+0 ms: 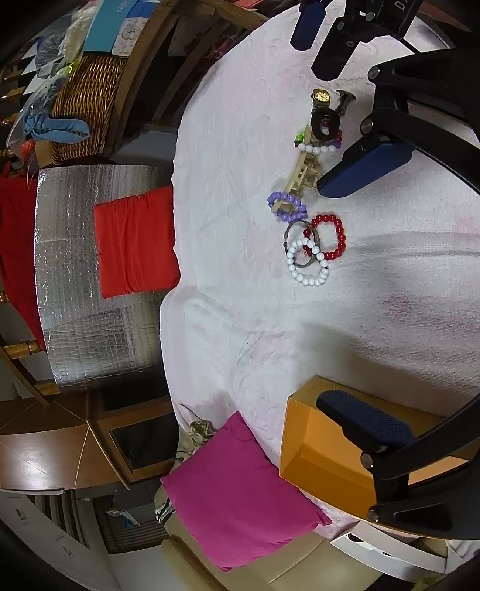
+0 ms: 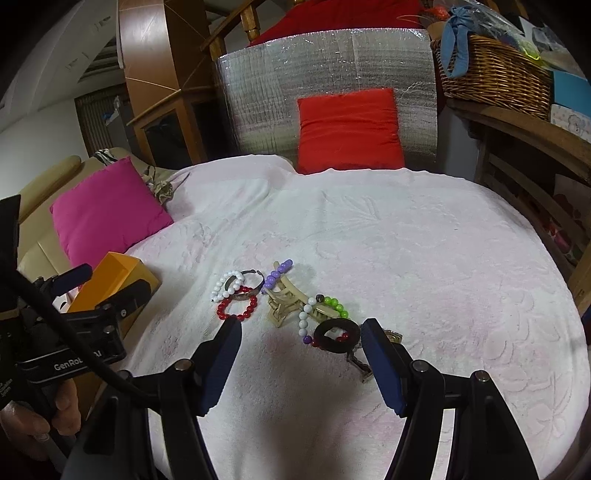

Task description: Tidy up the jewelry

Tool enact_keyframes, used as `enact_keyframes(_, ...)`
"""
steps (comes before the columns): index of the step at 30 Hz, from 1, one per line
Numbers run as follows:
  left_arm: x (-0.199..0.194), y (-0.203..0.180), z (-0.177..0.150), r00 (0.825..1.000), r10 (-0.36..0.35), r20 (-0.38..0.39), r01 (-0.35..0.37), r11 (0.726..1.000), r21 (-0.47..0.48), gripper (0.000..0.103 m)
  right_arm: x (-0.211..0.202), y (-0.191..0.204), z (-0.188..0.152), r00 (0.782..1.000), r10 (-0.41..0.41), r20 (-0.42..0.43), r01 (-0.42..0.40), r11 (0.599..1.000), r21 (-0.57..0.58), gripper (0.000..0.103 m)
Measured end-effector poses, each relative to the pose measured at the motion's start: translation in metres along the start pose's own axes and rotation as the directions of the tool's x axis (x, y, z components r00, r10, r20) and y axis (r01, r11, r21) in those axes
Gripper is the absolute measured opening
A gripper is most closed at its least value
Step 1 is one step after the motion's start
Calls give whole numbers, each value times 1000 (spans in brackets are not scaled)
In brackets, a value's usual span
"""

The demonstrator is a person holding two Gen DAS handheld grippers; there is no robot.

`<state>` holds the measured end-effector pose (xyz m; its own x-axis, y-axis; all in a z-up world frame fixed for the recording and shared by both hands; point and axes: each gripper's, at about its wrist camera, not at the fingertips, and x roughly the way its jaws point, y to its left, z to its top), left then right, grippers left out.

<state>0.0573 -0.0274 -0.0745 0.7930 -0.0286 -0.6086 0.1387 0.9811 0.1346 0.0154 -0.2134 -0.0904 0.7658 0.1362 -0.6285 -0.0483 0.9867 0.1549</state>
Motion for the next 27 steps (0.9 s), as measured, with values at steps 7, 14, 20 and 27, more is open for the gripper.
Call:
enact_keyframes(7, 5, 0, -2, 1000, 12, -12, -12, 1000, 1, 103, 1, 1, -1, 1000, 1, -7, -1, 1000, 0, 71)
enact_keyframes(14, 6, -3, -2, 1000, 15, -12, -15, 1000, 7, 103, 1, -5, -2, 1000, 1, -10, -1, 1000, 12, 71)
enact_keyframes(20, 7, -10, -2, 1000, 17, -14, -17, 1000, 22, 103, 0, -11, -2, 1000, 1, -7, -1, 1000, 24, 71)
enact_keyframes(27, 13, -16, -2, 1000, 15, -24, -14, 999, 32, 103, 1, -25, -4, 1000, -4, -14, 4, 999, 41, 71)
